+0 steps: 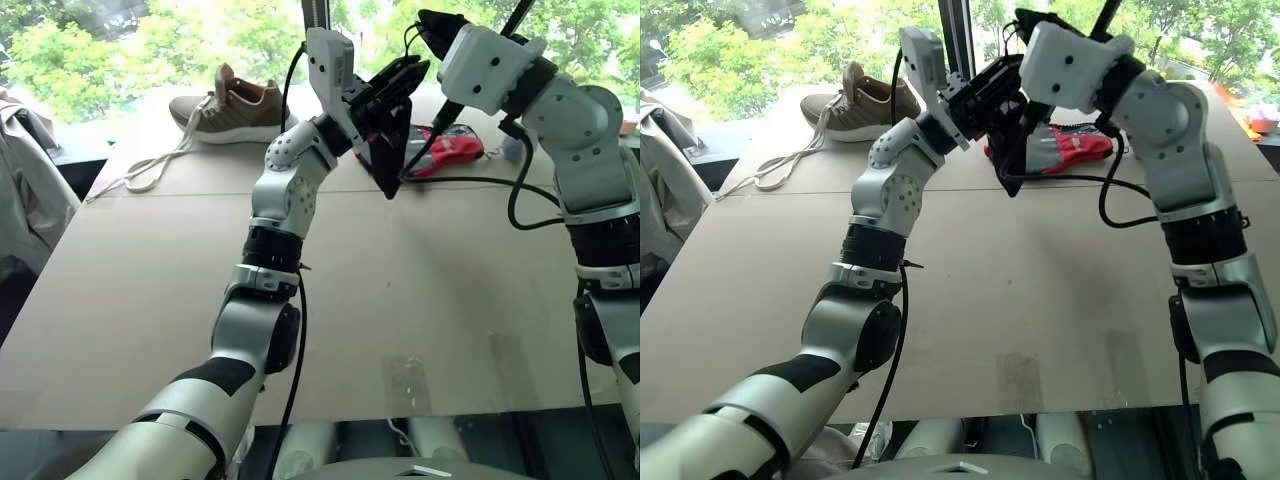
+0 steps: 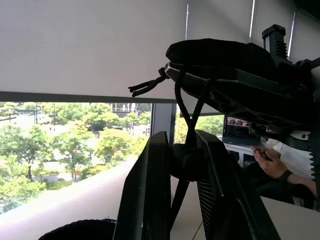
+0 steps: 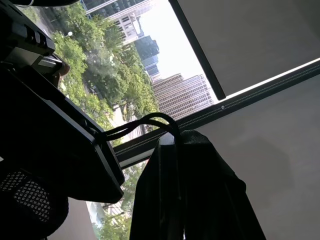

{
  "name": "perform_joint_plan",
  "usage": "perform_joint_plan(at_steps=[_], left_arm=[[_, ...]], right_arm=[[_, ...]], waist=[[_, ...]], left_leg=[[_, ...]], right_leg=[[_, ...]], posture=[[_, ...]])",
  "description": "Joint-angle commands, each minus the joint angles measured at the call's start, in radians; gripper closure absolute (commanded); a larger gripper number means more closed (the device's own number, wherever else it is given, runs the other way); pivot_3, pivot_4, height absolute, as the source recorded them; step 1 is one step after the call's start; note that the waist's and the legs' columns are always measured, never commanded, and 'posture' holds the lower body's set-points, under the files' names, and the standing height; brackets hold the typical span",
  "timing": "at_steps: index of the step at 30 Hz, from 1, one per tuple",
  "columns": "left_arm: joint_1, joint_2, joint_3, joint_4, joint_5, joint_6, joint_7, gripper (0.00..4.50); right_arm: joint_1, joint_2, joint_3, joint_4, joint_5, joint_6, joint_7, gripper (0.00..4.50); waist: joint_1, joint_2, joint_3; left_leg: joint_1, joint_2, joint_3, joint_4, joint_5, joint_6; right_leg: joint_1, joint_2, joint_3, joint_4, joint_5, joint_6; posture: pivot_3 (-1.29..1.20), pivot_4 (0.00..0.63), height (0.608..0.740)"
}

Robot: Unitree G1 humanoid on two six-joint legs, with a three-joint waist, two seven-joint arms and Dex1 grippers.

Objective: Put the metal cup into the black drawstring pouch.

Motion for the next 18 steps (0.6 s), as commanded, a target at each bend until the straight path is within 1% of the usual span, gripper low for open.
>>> perform_joint_plan(at_steps=[1,6,10,13,18], left_arm=[[0.001,0.016,-0.028,-0.033,0.041,-0.006,0.009,4.3],[0.058,0.05,-0.082,0.002,0.122,-0.027,-0.003,4.3],[0.102,0.098,-0.136,0.002,0.204,-0.034,-0.008,4.3],[0.127,0.111,-0.127,-0.021,0.196,-0.011,-0.003,4.3],[0.163,0.132,-0.124,-0.049,0.195,0.012,-0.005,4.3]], right_arm=[[-0.027,-0.002,-0.052,-0.035,0.014,-0.002,-0.017,4.5],[-0.087,0.015,-0.115,0.002,0.029,0.014,-0.093,4.5],[-0.132,-0.019,-0.162,0.056,-0.013,0.0,-0.183,4.5],[-0.169,-0.051,-0.211,0.105,-0.026,-0.002,-0.268,4.5],[-0.236,-0.082,-0.303,0.176,0.013,0.047,-0.397,4.5]], waist=[[0.0,0.0,0.0],[0.0,0.0,0.0],[0.001,0.0,0.0],[0.002,0.0,0.0],[0.0,0.0,0.0]], left_leg=[[0.0,0.0,0.0,0.0,0.0,0.0],[0.0,0.0,0.0,0.0,0.0,0.0],[0.0,0.0,0.0,0.0,0.0,0.0],[0.0,0.0,0.0,0.0,0.0,0.0],[0.0,0.0,0.001,-0.001,0.0,0.0]], right_leg=[[0.0,0.0,0.0,0.0,0.0,0.0],[0.0,0.0,0.0,0.0,0.0,0.0],[0.0,0.0,0.0,0.0,0.0,0.0],[0.0,0.0,0.0,0.0,0.0,0.0],[0.0,0.0,0.001,0.0,0.0,0.0]], posture=[[0.0,0.15,0.74],[0.0,0.15,0.74],[0.0,0.15,0.74],[0.0,0.15,0.74],[0.0,0.15,0.74]])
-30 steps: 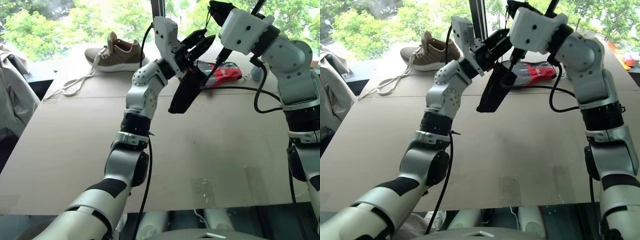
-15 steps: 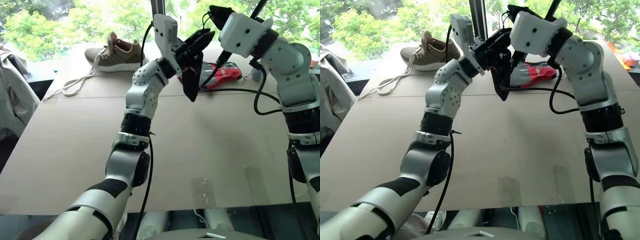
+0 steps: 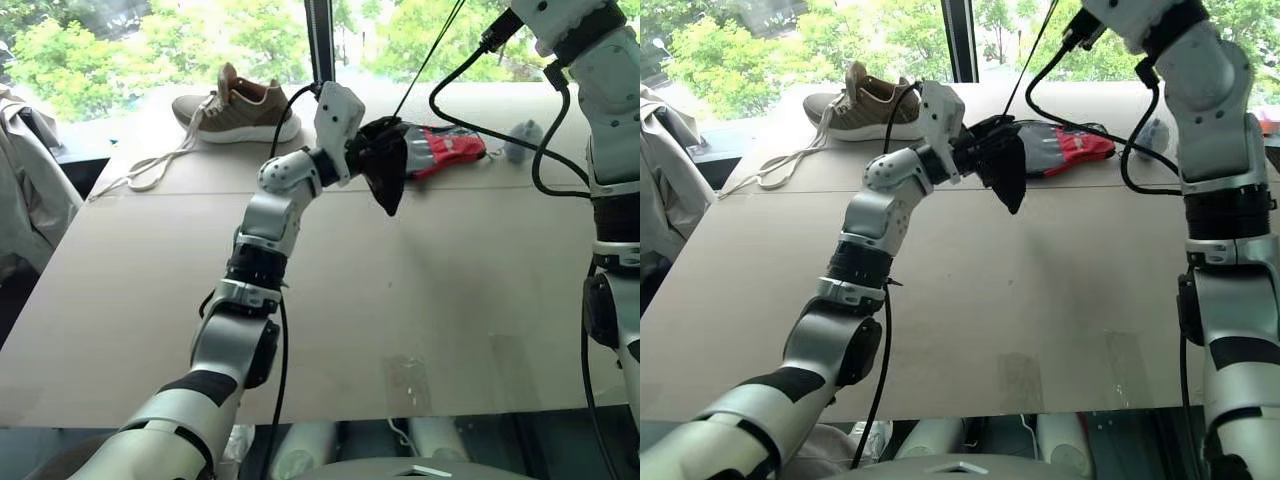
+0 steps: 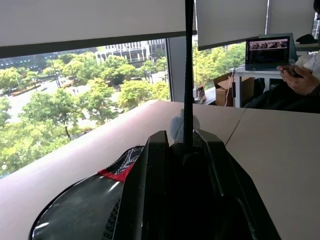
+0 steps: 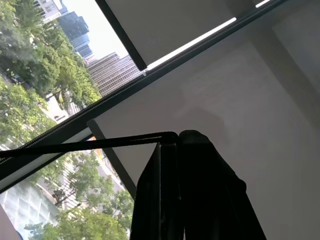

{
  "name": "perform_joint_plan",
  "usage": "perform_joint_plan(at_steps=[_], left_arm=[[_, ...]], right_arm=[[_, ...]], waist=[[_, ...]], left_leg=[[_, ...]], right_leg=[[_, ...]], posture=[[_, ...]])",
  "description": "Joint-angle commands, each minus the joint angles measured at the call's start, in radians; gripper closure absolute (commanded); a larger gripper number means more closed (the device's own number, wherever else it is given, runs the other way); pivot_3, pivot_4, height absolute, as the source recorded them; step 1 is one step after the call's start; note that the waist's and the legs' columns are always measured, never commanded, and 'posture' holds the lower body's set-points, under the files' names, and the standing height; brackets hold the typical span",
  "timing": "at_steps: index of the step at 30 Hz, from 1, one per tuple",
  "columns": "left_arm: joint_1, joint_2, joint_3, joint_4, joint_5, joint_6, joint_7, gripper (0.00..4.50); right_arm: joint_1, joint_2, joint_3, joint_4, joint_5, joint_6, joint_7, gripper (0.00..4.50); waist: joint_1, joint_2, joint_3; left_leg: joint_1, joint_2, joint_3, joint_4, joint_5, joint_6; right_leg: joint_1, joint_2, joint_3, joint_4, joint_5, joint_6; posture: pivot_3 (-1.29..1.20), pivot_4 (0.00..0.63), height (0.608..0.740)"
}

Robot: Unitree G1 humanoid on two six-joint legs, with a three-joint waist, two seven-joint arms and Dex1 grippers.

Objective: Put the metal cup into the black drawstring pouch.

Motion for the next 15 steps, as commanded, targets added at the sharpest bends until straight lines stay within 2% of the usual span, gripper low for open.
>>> perform_joint_plan(at_steps=[1,7,12,15], left_arm=[[0.055,0.031,-0.002,0.001,0.015,0.034,-0.001,4.3],[0.071,0.043,0.002,-0.014,0.016,0.043,0.012,4.3],[0.065,0.048,0.005,-0.005,0.017,0.031,0.023,4.3],[0.056,0.079,0.022,-0.01,0.021,0.022,0.035,4.3]], right_arm=[[-0.127,-0.063,-0.207,-0.001,0.056,0.045,-0.172,4.5],[-0.149,-0.046,-0.281,0.025,0.162,0.141,-0.258,4.5],[-0.088,0.05,-0.219,-0.067,0.323,0.3,-0.104,4.5],[-0.004,0.086,-0.182,-0.203,0.48,0.507,0.04,4.5]], waist=[[-0.002,0.0,0.0],[-0.002,0.0,0.0],[-0.007,0.0,0.0],[-0.006,0.0,0.0]], left_leg=[[0.0,0.0,0.0,0.0,0.0,0.0],[0.0,0.0,0.001,-0.001,0.0,0.0],[0.001,0.0,0.002,0.0,0.0,0.0],[0.001,0.0,0.002,0.0,0.0,0.0]], right_leg=[[0.0,0.0,0.0,0.0,0.0,0.0],[0.0,0.0,0.001,0.0,0.0,0.0],[-0.001,0.001,0.003,0.003,0.0,0.0],[-0.002,0.001,0.003,0.004,0.0,0.0]], posture=[[0.0,0.15,0.74],[0.0,0.15,0.74],[0.0,0.15,0.74],[0.0,0.15,0.74]])
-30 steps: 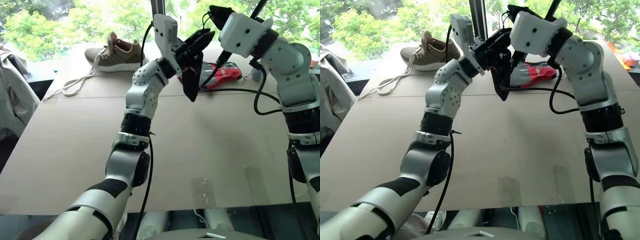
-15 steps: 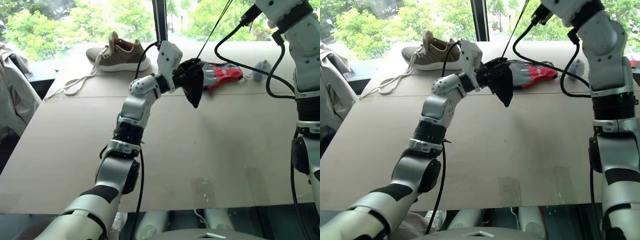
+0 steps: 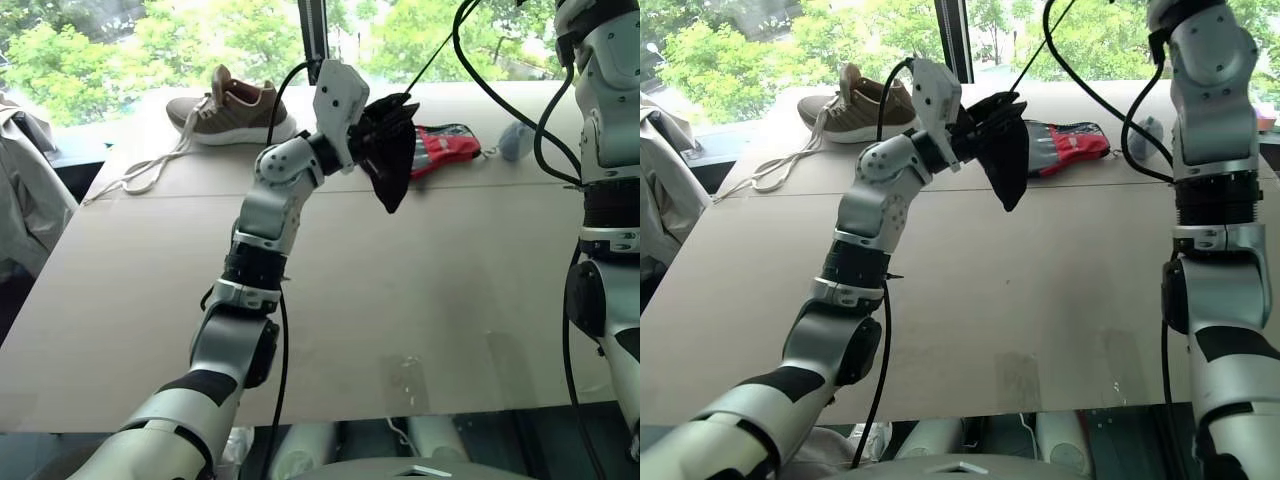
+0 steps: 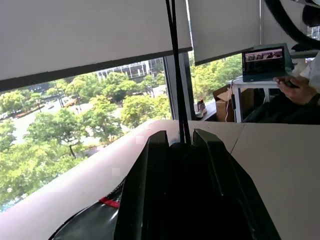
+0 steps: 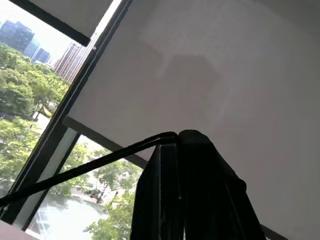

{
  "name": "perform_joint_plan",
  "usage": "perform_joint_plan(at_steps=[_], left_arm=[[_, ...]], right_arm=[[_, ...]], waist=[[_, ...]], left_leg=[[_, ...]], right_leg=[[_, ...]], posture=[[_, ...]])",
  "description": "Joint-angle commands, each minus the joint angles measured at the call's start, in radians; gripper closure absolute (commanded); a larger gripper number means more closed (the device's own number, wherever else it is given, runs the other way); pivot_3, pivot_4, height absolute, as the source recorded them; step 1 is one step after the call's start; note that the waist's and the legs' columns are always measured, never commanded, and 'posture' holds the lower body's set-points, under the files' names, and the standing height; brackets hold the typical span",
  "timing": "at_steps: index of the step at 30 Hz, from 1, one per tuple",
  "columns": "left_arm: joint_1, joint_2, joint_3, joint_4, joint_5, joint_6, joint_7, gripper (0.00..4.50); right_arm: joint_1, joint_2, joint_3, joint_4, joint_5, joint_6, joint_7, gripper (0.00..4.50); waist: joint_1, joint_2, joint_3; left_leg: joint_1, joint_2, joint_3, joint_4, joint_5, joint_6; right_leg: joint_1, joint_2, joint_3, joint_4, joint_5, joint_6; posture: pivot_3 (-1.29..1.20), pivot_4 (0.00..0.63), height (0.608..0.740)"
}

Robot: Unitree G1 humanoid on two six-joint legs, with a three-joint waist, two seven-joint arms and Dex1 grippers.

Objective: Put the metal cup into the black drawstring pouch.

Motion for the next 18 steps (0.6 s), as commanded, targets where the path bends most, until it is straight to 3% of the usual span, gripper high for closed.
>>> perform_joint_plan(at_steps=[1,8,11,18], left_arm=[[0.024,0.08,0.03,0.032,0.042,0.003,0.018,4.3],[0.073,0.173,-0.03,-0.086,0.071,0.095,-0.045,4.3],[0.151,0.153,-0.155,-0.1,0.126,0.11,-0.103,4.3],[0.282,0.042,-0.258,-0.2,0.095,0.193,-0.161,4.3]], right_arm=[[0.057,-0.027,-0.09,-0.222,0.171,0.226,0.106,4.5],[0.416,-0.139,-0.061,-0.506,0.294,0.59,0.23,4.5],[0.604,-0.178,-0.037,-0.524,0.249,0.588,0.238,4.5],[0.841,-0.217,-0.028,-0.552,0.211,0.505,0.309,4.5]], waist=[[0.002,0.0,0.0],[0.017,0.0,0.0],[0.03,0.001,-0.002],[0.029,0.002,-0.002]], left_leg=[[0.0,0.0,0.0,0.0,0.0,0.0],[-0.004,0.0,-0.003,0.001,0.0,0.001],[-0.003,-0.001,-0.005,0.001,-0.001,0.002],[-0.001,-0.001,-0.002,0.002,-0.001,0.002]], right_leg=[[0.0,0.0,0.0,0.0,0.0,0.0],[0.0,-0.001,-0.005,-0.004,0.0,0.0],[0.003,-0.002,-0.007,-0.007,0.0,0.0],[0.002,-0.002,-0.004,-0.003,0.0,0.0]], posture=[[0.0,0.15,0.74],[0.0,0.15,0.74],[0.0,0.15,0.74],[0.0,0.15,0.74]])
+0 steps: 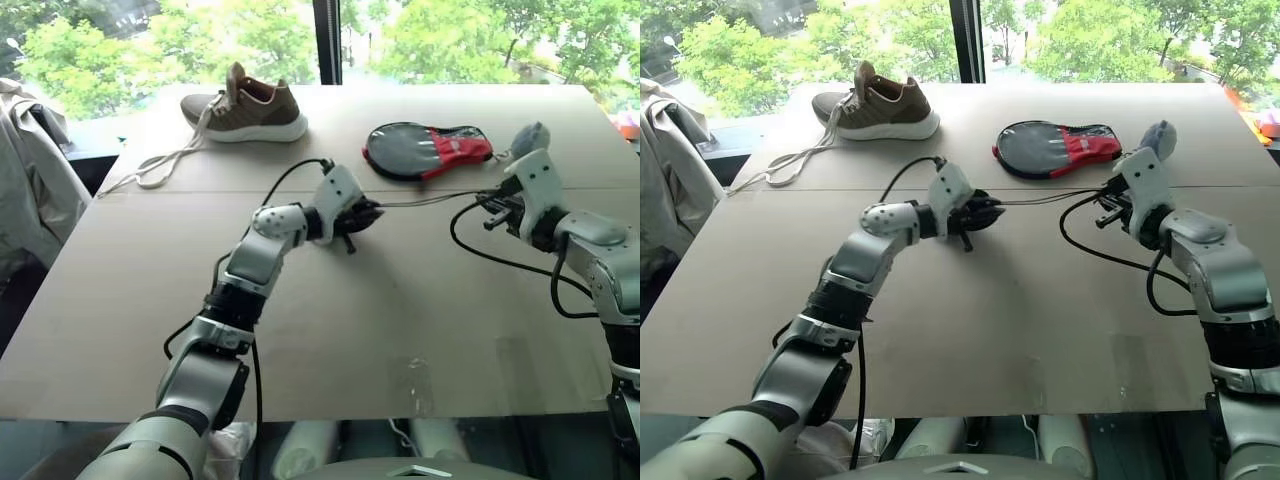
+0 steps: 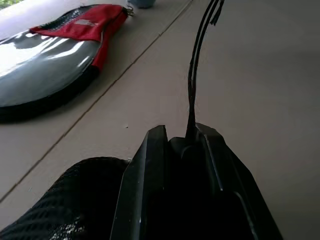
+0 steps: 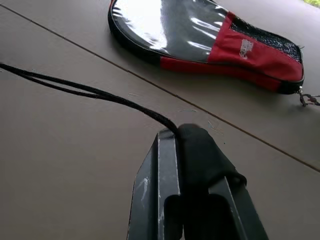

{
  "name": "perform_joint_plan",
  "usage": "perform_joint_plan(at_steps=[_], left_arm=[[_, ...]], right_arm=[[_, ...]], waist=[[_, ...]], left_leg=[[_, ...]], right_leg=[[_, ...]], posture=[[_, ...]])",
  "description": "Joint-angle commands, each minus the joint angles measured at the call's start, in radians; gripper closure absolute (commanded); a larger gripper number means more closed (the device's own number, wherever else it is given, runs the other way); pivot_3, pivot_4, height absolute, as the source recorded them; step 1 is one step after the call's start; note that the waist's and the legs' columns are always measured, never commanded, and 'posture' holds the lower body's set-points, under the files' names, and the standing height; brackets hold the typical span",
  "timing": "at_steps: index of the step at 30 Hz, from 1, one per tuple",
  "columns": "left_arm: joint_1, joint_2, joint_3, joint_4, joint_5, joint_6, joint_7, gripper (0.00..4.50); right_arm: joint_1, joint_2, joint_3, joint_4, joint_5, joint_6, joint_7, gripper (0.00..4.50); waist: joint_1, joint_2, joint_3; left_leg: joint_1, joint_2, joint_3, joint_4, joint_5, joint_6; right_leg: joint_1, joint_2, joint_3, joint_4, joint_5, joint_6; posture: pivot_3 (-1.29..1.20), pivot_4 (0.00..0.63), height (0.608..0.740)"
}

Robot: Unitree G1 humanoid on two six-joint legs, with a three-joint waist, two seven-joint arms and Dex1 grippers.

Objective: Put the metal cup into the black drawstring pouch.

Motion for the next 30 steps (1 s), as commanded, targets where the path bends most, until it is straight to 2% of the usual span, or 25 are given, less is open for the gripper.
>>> perform_joint_plan(at_steps=[1,2,4,7,10,11,13,16,19,21,23,26,30], left_arm=[[0.031,-0.003,-0.022,-0.099,-0.019,0.016,-0.037,4.3],[0.037,-0.005,-0.017,-0.1,-0.015,0.02,-0.025,4.3],[0.05,0.0,0.003,-0.107,-0.022,0.028,-0.022,3.28],[0.067,0.019,0.043,-0.155,-0.063,0.066,-0.031,2.02],[0.101,0.079,0.075,-0.241,-0.086,0.097,-0.05,0.67],[0.124,0.119,0.104,-0.309,-0.138,0.143,-0.086,0.21],[0.169,0.197,0.168,-0.431,-0.242,0.225,-0.146,0.21],[0.223,0.284,0.233,-0.531,-0.323,0.28,-0.178,0.21],[0.317,0.363,0.293,-0.595,-0.339,0.299,-0.161,0.21],[0.411,0.397,0.312,-0.621,-0.294,0.243,-0.134,0.21],[0.515,0.409,0.327,-0.613,-0.224,0.153,-0.087,0.21],[0.61,0.373,0.368,-0.574,-0.195,0.104,0.003,0.21],[0.706,0.339,0.377,-0.528,-0.159,0.008,0.055,0.21]], right_arm=[[0.073,-0.017,-0.018,-0.07,0.005,-0.038,0.05,4.5],[0.092,-0.018,-0.018,-0.081,0.011,-0.047,0.064,4.5],[0.126,-0.027,-0.019,-0.103,0.045,-0.051,0.126,4.5],[0.157,-0.017,-0.063,-0.122,0.122,-0.013,0.178,3.54],[0.206,-0.02,-0.098,-0.136,0.133,-0.093,0.216,2.17],[0.236,-0.027,-0.125,-0.154,0.173,-0.095,0.258,1.68],[0.293,-0.041,-0.174,-0.178,0.239,-0.094,0.327,1.68],[0.349,-0.058,-0.205,-0.168,0.246,-0.127,0.37,1.68],[0.402,-0.055,-0.207,-0.136,0.206,-0.231,0.41,1.68],[0.418,-0.027,-0.221,-0.108,0.218,-0.268,0.415,1.68],[0.445,-0.004,-0.231,-0.056,0.213,-0.335,0.438,1.68],[0.474,0.034,-0.251,0.024,0.189,-0.493,0.481,1.68],[0.498,0.028,-0.238,0.086,0.173,-0.564,0.535,1.68]], waist=[[-0.001,0.0,0.0],[-0.004,0.0,0.0],[-0.01,0.0,0.0],[-0.017,0.0,0.0],[-0.015,0.0,0.0],[-0.015,0.0,0.0],[-0.018,0.0,0.0],[-0.016,0.0,0.0],[-0.015,0.0,0.0],[-0.016,0.001,0.0],[-0.012,0.001,0.0],[0.004,0.001,0.0],[0.013,0.003,0.001]], left_leg=[[0.001,0.0,0.0,0.0,0.0,0.0],[0.002,0.001,0.0,-0.001,0.0,0.0],[0.002,0.001,0.001,0.0,0.0,0.0],[0.004,0.001,0.001,0.001,0.0,0.0],[0.004,0.001,0.0,0.001,0.0,0.0],[0.004,0.001,0.0,0.001,0.0,0.0],[0.003,0.001,0.0,0.0,0.0,0.0],[0.002,0.002,0.0,0.0,0.0,0.0],[0.003,0.001,0.0,-0.001,0.0,0.0],[0.005,0.002,0.0,-0.001,0.0,0.0],[0.006,0.002,0.0,-0.002,-0.001,0.001],[0.008,0.003,-0.001,-0.002,-0.003,0.004],[0.013,0.003,-0.002,-0.002,-0.005,0.002]], right_leg=[[0.001,0.0,0.0,0.0,0.0,0.0],[0.001,0.001,0.0,0.001,0.0,0.0],[0.001,0.001,0.001,0.003,0.0,0.0],[0.002,0.001,0.001,0.003,0.0,0.0],[0.002,0.001,0.0,0.003,0.0,0.0],[0.003,0.001,-0.001,0.003,0.0,0.0],[0.002,0.001,-0.001,0.002,0.0,0.0],[0.002,0.001,-0.001,0.0,0.0,0.0],[0.004,0.0,-0.001,-0.002,0.0,0.0],[0.005,0.0,-0.001,-0.002,0.0,0.0],[0.006,0.0,-0.001,-0.002,0.0,0.0],[0.01,0.001,-0.002,-0.006,0.0,0.0],[0.017,0.001,-0.004,-0.011,0.0,0.0]], posture=[[0.0,0.15,0.74],[0.0,0.15,0.74],[0.0,0.15,0.74],[0.0,0.15,0.74],[0.0,0.15,0.74],[0.0,0.15,0.74],[0.0,0.15,0.74],[0.0,0.15,0.74],[0.0,0.15,0.74],[0.0,0.15,0.74],[0.0,0.15,0.74],[0.0,0.15,0.74],[0.0,0.15,0.74]])
